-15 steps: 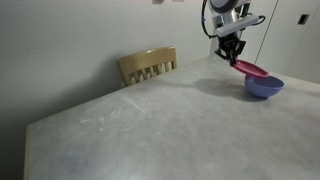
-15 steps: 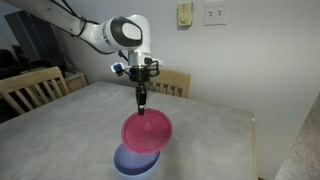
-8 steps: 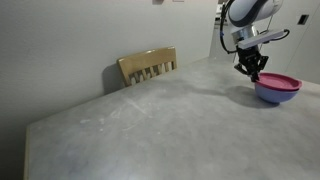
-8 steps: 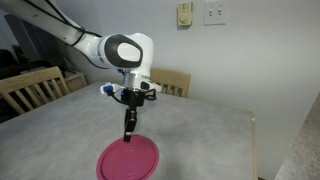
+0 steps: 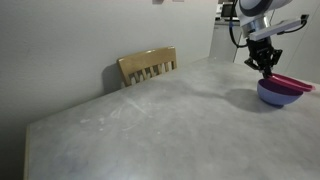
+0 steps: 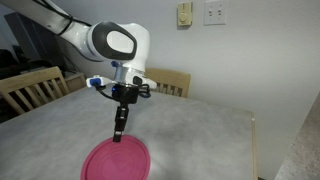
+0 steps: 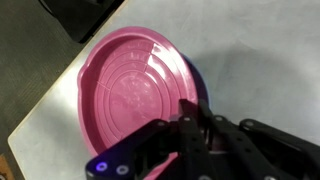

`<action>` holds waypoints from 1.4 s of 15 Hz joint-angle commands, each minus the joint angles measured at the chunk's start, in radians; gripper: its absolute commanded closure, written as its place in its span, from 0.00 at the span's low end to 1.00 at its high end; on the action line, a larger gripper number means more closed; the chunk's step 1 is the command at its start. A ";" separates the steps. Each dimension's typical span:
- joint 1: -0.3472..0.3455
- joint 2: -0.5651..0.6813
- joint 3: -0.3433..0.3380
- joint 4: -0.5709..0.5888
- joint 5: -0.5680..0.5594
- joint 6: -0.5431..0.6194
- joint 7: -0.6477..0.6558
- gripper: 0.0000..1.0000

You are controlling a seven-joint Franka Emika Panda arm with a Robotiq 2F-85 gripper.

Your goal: Place the pink lid on the bowl

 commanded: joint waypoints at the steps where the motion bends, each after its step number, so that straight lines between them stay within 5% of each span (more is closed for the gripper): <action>1: 0.015 -0.072 -0.005 -0.046 -0.013 -0.058 0.019 0.97; 21: 0.085 0.074 0.012 0.067 -0.125 -0.062 0.065 0.97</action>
